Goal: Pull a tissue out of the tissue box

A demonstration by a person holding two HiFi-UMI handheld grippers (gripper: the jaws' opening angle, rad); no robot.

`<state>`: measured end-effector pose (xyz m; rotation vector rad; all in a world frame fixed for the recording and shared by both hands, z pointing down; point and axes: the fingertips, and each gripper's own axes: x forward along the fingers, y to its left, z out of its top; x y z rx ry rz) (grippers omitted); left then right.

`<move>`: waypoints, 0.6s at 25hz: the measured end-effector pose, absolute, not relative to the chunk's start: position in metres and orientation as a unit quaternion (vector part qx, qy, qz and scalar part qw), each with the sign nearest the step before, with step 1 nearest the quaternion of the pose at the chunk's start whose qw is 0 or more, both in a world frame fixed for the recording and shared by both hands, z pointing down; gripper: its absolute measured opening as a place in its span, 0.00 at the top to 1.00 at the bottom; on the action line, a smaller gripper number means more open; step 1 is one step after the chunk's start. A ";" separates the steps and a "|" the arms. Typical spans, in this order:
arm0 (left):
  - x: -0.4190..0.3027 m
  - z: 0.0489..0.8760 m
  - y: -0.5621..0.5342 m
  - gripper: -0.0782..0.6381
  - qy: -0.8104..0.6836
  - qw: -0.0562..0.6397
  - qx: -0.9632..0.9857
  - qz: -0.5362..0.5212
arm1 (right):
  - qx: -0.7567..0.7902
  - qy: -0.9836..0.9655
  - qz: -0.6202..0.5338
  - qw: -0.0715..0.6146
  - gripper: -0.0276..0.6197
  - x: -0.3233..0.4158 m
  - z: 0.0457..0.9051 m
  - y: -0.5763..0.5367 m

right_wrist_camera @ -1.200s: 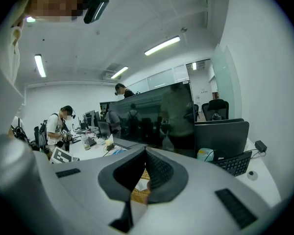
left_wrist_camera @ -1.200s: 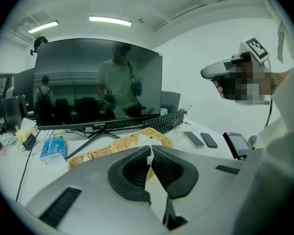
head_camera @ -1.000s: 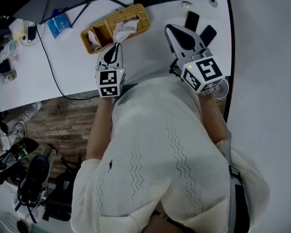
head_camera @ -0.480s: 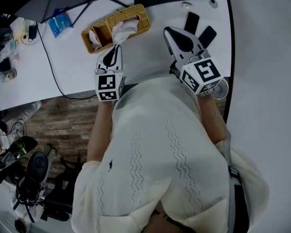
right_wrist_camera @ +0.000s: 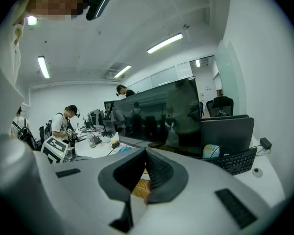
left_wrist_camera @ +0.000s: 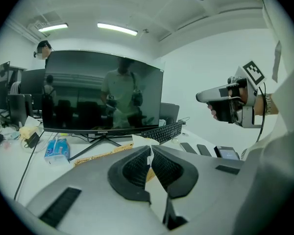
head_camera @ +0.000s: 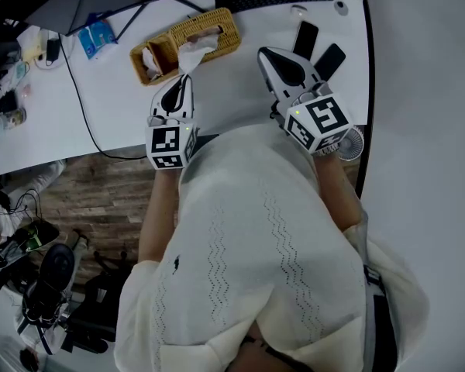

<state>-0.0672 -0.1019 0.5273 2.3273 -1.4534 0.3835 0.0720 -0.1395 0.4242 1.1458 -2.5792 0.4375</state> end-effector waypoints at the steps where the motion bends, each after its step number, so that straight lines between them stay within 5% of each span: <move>1: -0.068 0.525 -0.101 0.87 -0.516 0.186 0.825 0.132 | 0.396 -0.894 0.152 0.143 0.96 0.071 0.425 -0.139; 15: -0.067 0.489 -0.098 0.87 -0.519 0.184 0.830 0.084 | 0.394 -0.896 0.149 0.141 0.96 0.069 0.424 -0.132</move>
